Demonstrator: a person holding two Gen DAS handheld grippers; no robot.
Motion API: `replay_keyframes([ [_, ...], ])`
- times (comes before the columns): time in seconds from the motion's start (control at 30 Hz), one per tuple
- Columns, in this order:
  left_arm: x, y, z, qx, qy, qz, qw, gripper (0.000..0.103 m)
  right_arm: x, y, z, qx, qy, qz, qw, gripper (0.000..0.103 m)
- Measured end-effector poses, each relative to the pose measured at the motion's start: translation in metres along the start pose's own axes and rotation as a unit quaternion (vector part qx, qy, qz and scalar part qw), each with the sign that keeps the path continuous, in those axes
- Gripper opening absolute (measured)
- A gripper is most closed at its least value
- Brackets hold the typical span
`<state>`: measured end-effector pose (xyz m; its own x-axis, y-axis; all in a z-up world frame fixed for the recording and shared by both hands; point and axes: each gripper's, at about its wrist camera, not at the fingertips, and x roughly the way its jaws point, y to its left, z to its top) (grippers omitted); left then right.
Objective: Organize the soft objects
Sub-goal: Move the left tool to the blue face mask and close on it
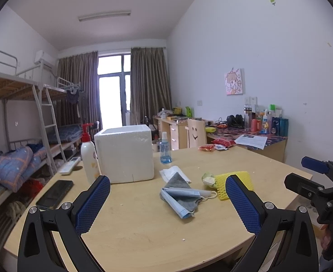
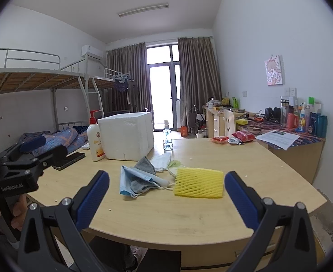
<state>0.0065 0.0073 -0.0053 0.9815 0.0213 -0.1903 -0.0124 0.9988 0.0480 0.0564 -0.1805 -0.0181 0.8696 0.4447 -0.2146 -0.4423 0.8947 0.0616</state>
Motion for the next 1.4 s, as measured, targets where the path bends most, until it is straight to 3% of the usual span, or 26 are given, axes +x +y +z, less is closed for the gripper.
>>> replay_keyframes([
  [0.57,0.03,0.003,-0.003,0.012,0.033,-0.015,0.9993,0.102,0.033,-0.008,0.004,-0.007,0.033,-0.012,0.999,0.103],
  [1.07,0.097,0.008,-0.015,-0.001,0.128,-0.03,0.9913,0.102,0.083,-0.031,-0.003,-0.001,0.089,-0.023,0.996,0.103],
  [1.4,0.141,0.011,-0.023,0.003,0.191,-0.009,0.9815,0.098,0.112,-0.051,-0.011,0.015,0.12,-0.037,0.992,0.103],
])
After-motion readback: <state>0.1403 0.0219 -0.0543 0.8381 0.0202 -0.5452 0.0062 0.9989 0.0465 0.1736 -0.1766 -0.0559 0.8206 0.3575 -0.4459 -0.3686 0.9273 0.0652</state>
